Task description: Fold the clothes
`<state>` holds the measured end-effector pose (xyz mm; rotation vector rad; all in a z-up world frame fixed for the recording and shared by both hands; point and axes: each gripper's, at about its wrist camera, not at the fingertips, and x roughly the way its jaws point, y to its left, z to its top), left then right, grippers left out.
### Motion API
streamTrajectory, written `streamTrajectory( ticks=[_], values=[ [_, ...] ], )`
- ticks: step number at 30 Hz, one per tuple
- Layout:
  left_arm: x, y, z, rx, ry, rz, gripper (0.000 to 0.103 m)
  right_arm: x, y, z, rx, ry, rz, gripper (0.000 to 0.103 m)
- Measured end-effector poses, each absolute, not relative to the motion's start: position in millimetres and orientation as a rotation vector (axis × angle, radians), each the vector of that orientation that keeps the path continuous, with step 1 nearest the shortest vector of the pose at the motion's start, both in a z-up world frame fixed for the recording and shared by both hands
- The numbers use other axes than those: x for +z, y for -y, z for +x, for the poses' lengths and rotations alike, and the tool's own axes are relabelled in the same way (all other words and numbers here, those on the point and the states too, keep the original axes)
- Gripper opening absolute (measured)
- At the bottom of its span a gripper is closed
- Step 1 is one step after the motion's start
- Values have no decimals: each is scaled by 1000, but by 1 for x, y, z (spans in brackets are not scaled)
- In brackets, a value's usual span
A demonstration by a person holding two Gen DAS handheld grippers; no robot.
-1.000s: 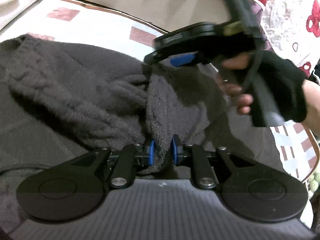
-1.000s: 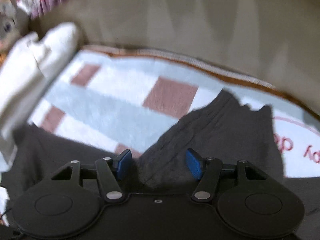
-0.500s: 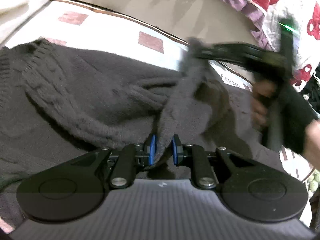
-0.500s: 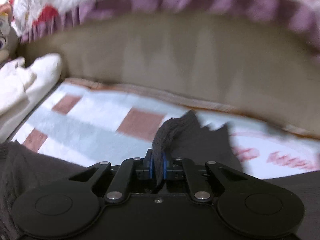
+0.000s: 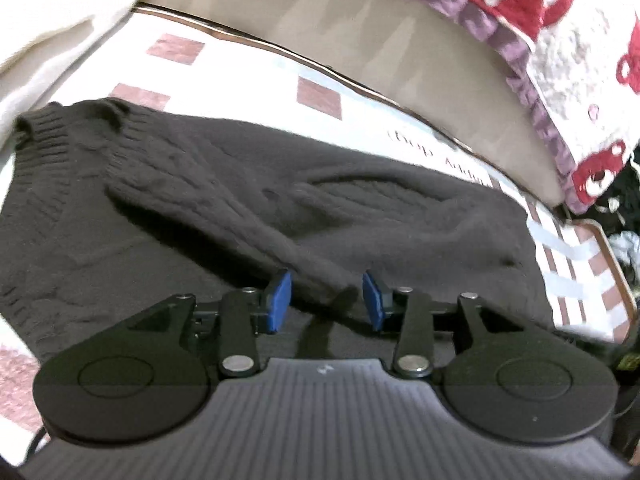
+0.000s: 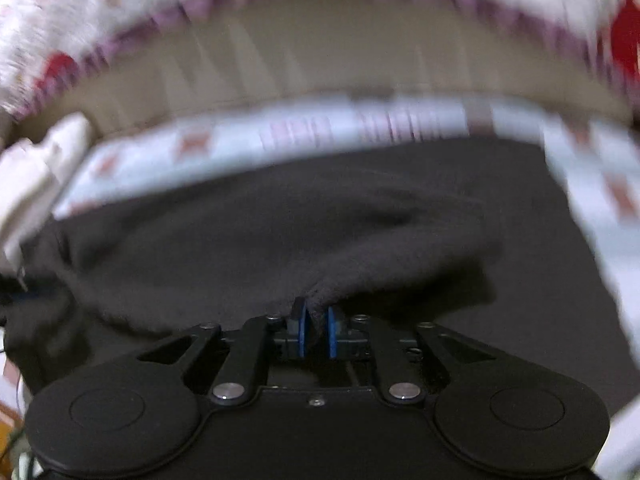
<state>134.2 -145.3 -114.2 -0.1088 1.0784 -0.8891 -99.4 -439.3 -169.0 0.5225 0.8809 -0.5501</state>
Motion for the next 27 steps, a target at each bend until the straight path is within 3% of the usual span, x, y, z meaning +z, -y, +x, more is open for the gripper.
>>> streamTrajectory(
  ticks=[5, 7, 8, 9, 13, 15, 20, 25, 26, 27],
  values=[
    [-108, 113, 160, -764, -1024, -157, 44, -169, 454, -102, -521, -966, 655, 31],
    [-112, 100, 175, -687, -1016, -179, 45, -154, 454, -98, -483, -937, 610, 42],
    [-115, 94, 182, -661, -1017, -195, 45, -144, 455, -95, -464, -917, 580, 55],
    [-119, 89, 188, -636, -1025, -210, 45, -136, 457, -93, -456, -899, 551, 61],
    [-134, 90, 198, -673, -1104, -221, 45, -125, 479, -95, -552, -841, 507, 64],
    [-140, 96, 198, -760, -1149, -261, 45, -133, 497, -100, -578, -828, 548, 73],
    [-145, 112, 193, -773, -1111, -213, 45, -165, 537, -74, -604, -904, 320, 74],
    [-149, 114, 199, -765, -1079, -234, 51, -187, 559, -82, -592, -924, 404, 75],
    [-152, 113, 202, -759, -1089, -257, 51, -187, 557, -87, -572, -902, 424, 61],
    [-155, 111, 205, -752, -1099, -281, 51, -184, 552, -93, -551, -875, 421, 36]
  ],
)
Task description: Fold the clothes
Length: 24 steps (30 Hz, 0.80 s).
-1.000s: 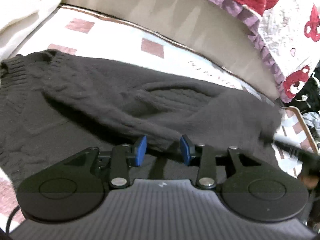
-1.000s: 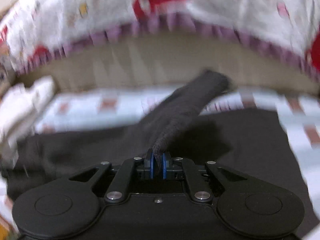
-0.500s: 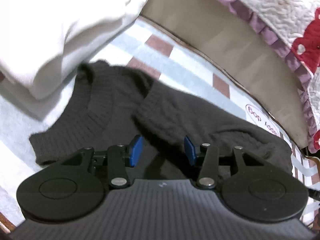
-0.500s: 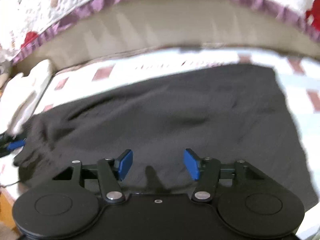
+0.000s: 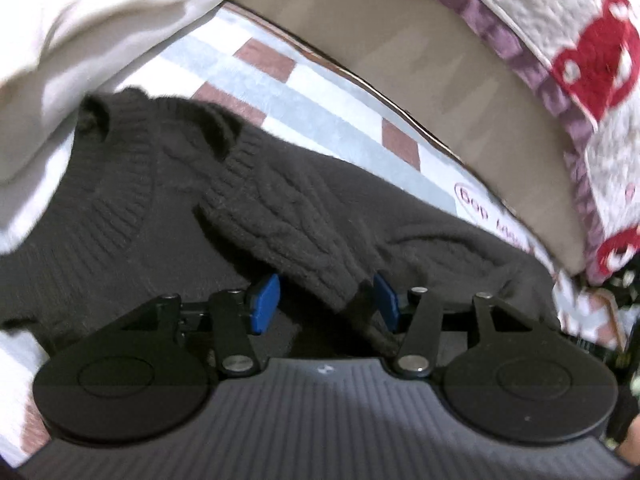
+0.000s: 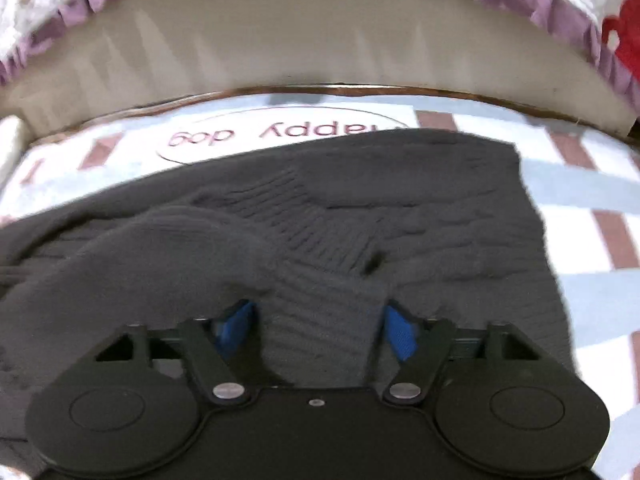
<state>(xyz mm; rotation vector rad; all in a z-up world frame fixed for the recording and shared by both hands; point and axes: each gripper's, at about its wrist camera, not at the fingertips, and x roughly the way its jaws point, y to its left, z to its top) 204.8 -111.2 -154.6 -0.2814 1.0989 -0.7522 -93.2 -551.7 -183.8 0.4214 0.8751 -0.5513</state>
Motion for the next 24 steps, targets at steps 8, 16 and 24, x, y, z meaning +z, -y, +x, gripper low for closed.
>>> streamTrajectory(
  ticks=[8, 16, 24],
  values=[
    [-159, 108, 209, -710, -1105, -315, 51, -127, 518, -138, -546, -813, 423, 11],
    [-160, 105, 212, -689, -1101, -306, 51, -184, 523, -127, -582, -1131, 443, 20],
    [-165, 109, 222, -687, -1076, -322, 53, -125, 491, -100, -518, -910, 221, 52]
  ],
)
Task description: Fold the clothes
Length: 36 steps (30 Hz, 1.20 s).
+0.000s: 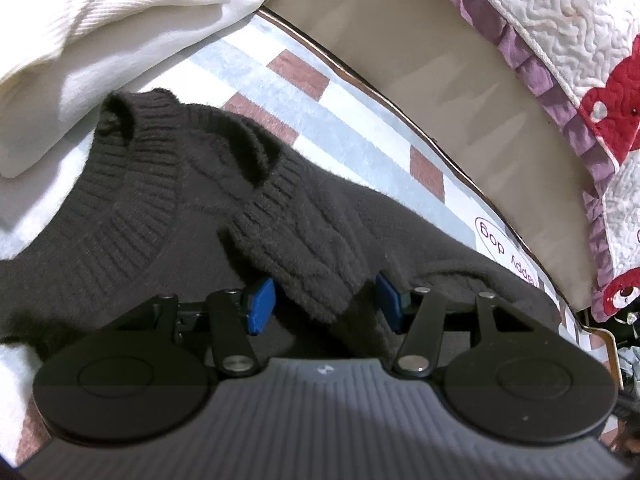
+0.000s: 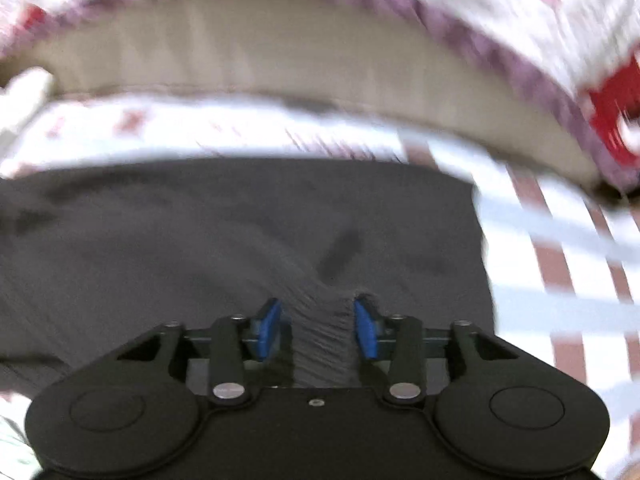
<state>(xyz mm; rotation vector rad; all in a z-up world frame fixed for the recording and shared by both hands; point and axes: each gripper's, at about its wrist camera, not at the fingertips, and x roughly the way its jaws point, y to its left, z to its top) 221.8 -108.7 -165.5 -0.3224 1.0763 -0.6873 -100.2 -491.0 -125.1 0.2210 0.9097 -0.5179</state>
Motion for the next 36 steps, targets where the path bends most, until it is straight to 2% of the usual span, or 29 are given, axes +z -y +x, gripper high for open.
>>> streamTrajectory(
  ticks=[5, 7, 9, 12, 16, 18, 23, 28, 33, 36],
  values=[
    [-171, 112, 225, -685, -1085, -327, 57, -101, 454, -52, -331, -800, 125, 54],
    [-170, 111, 225, -693, -1070, -332, 51, -92, 441, -33, -267, -786, 110, 55],
    [-169, 110, 224, -694, -1044, -340, 23, -89, 434, -13, -158, -781, 158, 65],
    [-169, 106, 227, -684, -1018, -396, 19, -97, 423, 25, 4, -815, 301, 65],
    [-169, 109, 228, -698, -1017, -400, 17, -108, 424, 55, 185, -756, 778, 65],
    [-169, 110, 227, -699, -1022, -390, 14, -107, 416, 71, 242, -742, 858, 65],
    [-165, 107, 229, -697, -1039, -379, 12, -136, 396, 122, 167, -884, 737, 65],
    [-166, 98, 232, -704, -1047, -400, 11, -181, 409, 136, 93, -899, 882, 65],
    [-167, 100, 230, -689, -1055, -377, 11, -191, 397, 156, 58, -972, 678, 65],
    [-168, 98, 233, -681, -1069, -392, 11, -200, 389, 155, 157, -1055, 707, 67]
  ],
)
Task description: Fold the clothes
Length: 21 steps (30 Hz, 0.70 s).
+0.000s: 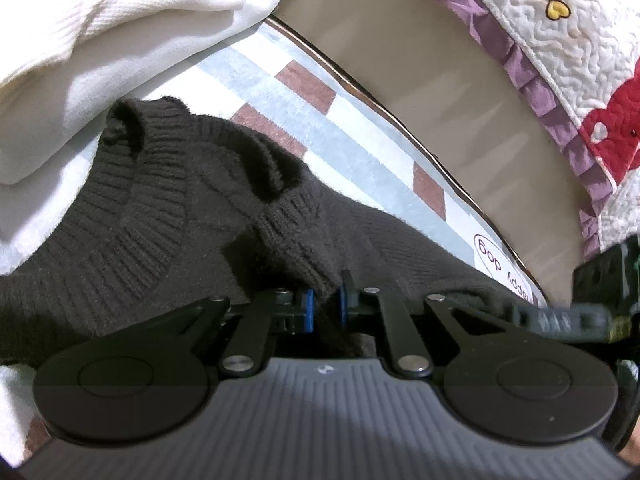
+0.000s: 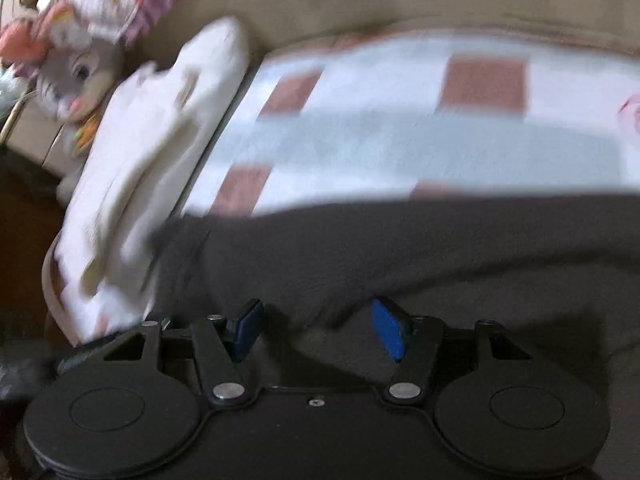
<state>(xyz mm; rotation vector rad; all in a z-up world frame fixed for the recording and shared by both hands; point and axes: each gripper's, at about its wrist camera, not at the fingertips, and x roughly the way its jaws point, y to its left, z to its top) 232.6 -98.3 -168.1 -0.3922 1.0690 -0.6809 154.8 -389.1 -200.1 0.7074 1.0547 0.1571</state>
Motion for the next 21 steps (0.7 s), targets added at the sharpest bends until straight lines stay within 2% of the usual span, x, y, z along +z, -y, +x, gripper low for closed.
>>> streamTrajectory(
  ticks=[6, 8, 10, 11, 15, 21],
  values=[
    [-170, 95, 237, -683, -1078, -407, 11, -197, 374, 139, 127, -968, 624, 61],
    [-170, 94, 240, -685, -1066, -396, 11, -202, 381, 139, 106, -927, 716, 60],
    [-169, 95, 240, -697, -1047, -367, 11, -205, 386, 139, 108, -902, 767, 37],
    [-167, 96, 238, -703, -1036, -349, 11, -206, 388, 140, 111, -891, 782, 17],
    [-152, 106, 228, -737, -926, -234, 11, -195, 410, 128, 102, -732, 964, 15],
    [-132, 128, 227, -751, -783, -95, 11, -156, 413, 152, 117, -715, 732, 15]
  ],
)
